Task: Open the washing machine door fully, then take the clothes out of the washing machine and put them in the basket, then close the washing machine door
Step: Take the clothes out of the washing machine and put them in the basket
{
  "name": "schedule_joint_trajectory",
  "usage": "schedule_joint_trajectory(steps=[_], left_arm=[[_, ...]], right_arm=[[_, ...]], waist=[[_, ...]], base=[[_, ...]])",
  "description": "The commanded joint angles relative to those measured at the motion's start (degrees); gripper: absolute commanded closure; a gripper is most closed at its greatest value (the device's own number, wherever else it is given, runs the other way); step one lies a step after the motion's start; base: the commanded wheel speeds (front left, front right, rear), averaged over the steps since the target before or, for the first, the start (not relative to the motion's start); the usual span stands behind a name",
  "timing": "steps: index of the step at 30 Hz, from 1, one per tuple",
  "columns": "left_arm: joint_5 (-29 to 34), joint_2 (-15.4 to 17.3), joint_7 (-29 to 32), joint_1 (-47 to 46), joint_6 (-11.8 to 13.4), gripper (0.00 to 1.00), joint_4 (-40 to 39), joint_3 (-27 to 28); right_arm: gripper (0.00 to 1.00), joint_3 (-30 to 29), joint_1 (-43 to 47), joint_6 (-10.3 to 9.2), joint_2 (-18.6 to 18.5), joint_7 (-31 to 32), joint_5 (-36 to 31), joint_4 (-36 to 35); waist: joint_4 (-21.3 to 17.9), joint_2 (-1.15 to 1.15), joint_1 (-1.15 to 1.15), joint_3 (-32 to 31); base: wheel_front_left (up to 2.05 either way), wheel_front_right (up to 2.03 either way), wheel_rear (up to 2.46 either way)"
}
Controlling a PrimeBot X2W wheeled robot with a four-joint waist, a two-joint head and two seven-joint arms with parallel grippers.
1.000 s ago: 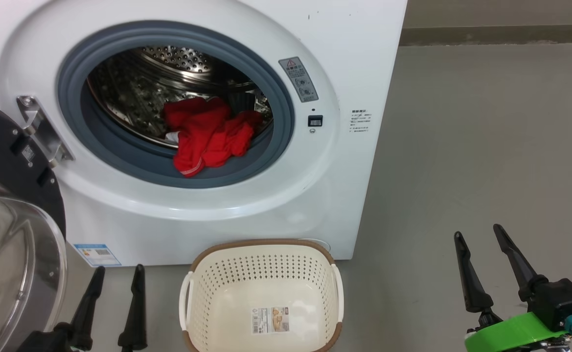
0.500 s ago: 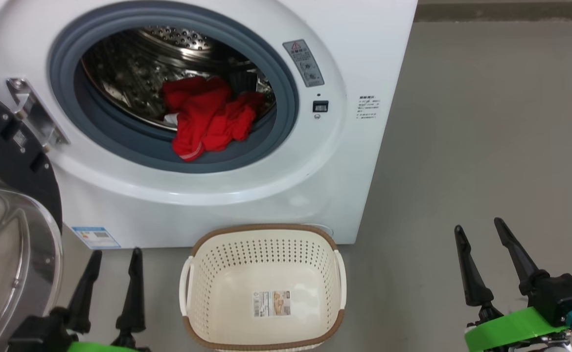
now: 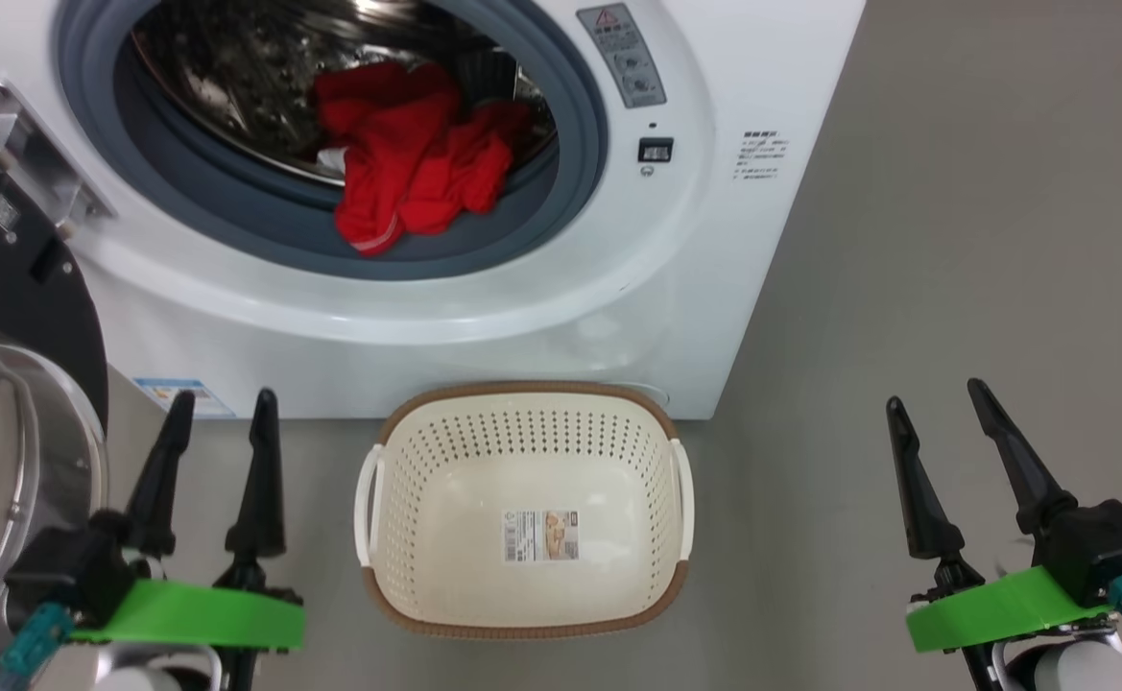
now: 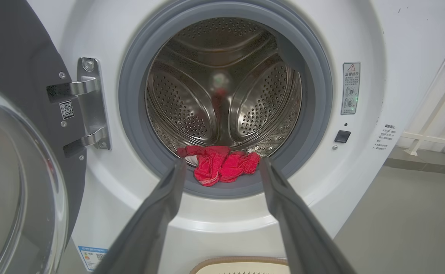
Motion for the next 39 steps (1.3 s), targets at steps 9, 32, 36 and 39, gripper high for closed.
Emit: schedule_joint_trajectory(steps=[9, 32, 36, 39], left_arm=[[1.7, 1.3, -0.6, -11.4, -0.2, 0.00, 1.2, -0.6], [-0.5, 3.0, -0.9, -38.4, -2.7, 0.00, 17.4, -0.5], [-0.5, 3.6, -0.9, -42.6, -3.0, 0.00, 20.6, -0.6], [-0.3, 4.0, -0.9, -45.4, -3.1, 0.00, 22.8, -0.5]], right_arm=[[0.00, 1.7, -4.0, 0.26, -0.5, -0.5, -0.6, -2.1], [0.00, 3.1, -11.0, 0.26, -0.5, -0.5, -1.3, -4.0], [0.00, 3.3, -11.7, 0.26, -0.5, -0.5, -1.2, -4.3], [0.00, 3.4, -12.2, 0.26, -0.5, -0.5, -1.2, -4.6]], waist=[[1.4, 0.00, 0.00, 6.2], [-2.4, 0.00, 0.00, 19.5], [-3.0, 0.00, 0.00, 21.4], [-3.3, 0.00, 0.00, 22.7]], base=[[0.00, 0.00, 0.00], [0.00, 0.00, 0.00], [0.00, 0.00, 0.00], [0.00, 0.00, 0.00]])
